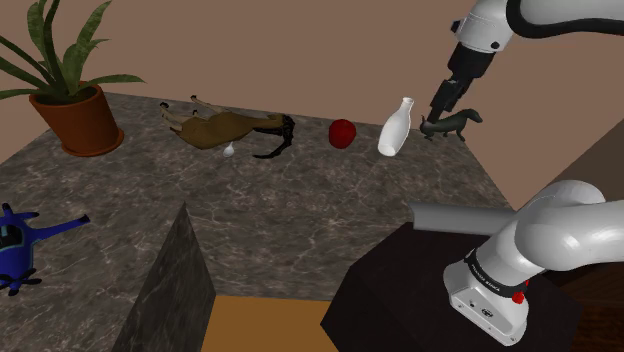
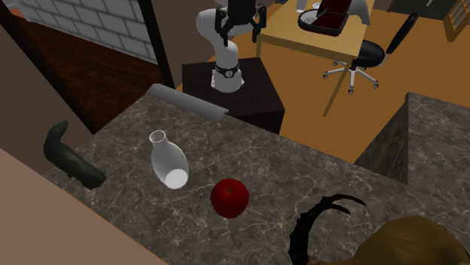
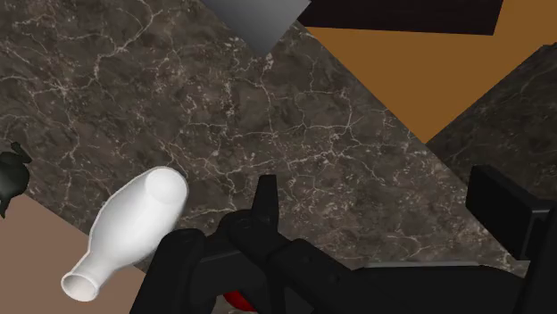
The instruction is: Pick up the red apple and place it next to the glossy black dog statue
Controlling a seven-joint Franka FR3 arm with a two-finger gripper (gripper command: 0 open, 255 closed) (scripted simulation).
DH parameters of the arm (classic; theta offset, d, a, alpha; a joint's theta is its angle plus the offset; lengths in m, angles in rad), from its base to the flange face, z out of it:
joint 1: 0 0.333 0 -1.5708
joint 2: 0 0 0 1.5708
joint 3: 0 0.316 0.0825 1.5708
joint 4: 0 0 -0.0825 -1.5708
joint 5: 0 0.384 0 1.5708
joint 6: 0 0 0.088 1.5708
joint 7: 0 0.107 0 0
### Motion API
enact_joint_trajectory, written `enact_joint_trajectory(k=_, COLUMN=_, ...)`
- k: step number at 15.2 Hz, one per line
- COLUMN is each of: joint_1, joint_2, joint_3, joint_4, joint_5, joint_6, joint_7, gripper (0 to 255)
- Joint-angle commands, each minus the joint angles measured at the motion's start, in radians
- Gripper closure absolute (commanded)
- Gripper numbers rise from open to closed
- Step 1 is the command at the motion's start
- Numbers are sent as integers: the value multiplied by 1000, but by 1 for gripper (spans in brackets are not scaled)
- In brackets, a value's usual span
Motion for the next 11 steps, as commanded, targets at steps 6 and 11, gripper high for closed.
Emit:
enact_joint_trajectory(k=6, joint_1=-22, joint_2=106, joint_3=13, joint_4=-59, joint_5=-5, joint_6=229, joint_7=56, gripper=0)
enact_joint_trajectory(k=11, joint_1=-49, joint_2=250, joint_3=25, joint_4=-76, joint_5=-19, joint_6=453, joint_7=116, gripper=0)
